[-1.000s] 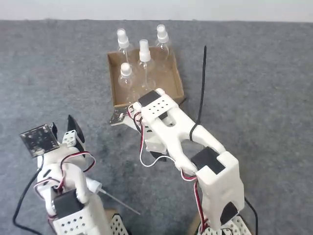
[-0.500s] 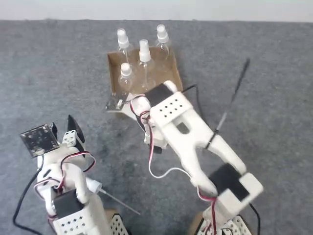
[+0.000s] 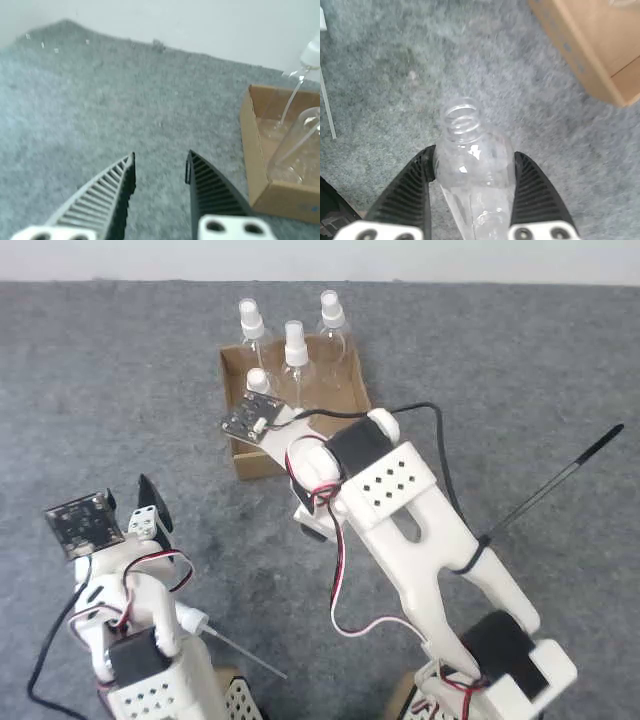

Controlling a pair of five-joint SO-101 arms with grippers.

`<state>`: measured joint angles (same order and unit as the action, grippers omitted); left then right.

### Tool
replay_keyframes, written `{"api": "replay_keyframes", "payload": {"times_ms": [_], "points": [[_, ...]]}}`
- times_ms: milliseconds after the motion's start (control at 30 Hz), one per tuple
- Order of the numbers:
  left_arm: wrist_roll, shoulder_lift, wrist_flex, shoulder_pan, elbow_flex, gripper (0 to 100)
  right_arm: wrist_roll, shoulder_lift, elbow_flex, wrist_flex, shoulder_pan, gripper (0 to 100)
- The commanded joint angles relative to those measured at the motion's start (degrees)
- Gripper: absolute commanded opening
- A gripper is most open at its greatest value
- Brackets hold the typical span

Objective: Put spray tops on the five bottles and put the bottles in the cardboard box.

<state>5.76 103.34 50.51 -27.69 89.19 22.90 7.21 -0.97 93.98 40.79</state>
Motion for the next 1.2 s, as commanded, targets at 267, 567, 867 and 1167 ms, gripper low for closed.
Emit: {"api": "replay_keyframes", "payload": {"times_ms": [267, 567, 867, 1167], "points": [[-8.53, 0.70, 9.67, -0.18, -6.29, 16, -3.69, 12.62, -20.57, -18.24, -7.16, 0.6], [-4.22, 0.62, 21.10, -0.18, -14.02, 16, -4.31, 13.32, -22.77, -20.79, -7.08, 0.6], [-4.48, 0.53, 23.03, -0.09, -18.07, 16, -4.31, 13.32, -22.95, -20.70, -7.08, 0.6], [-4.57, -9.67, 25.32, 3.60, -23.34, 15, -4.04, 13.23, -25.41, -23.34, -7.08, 0.6]]}}
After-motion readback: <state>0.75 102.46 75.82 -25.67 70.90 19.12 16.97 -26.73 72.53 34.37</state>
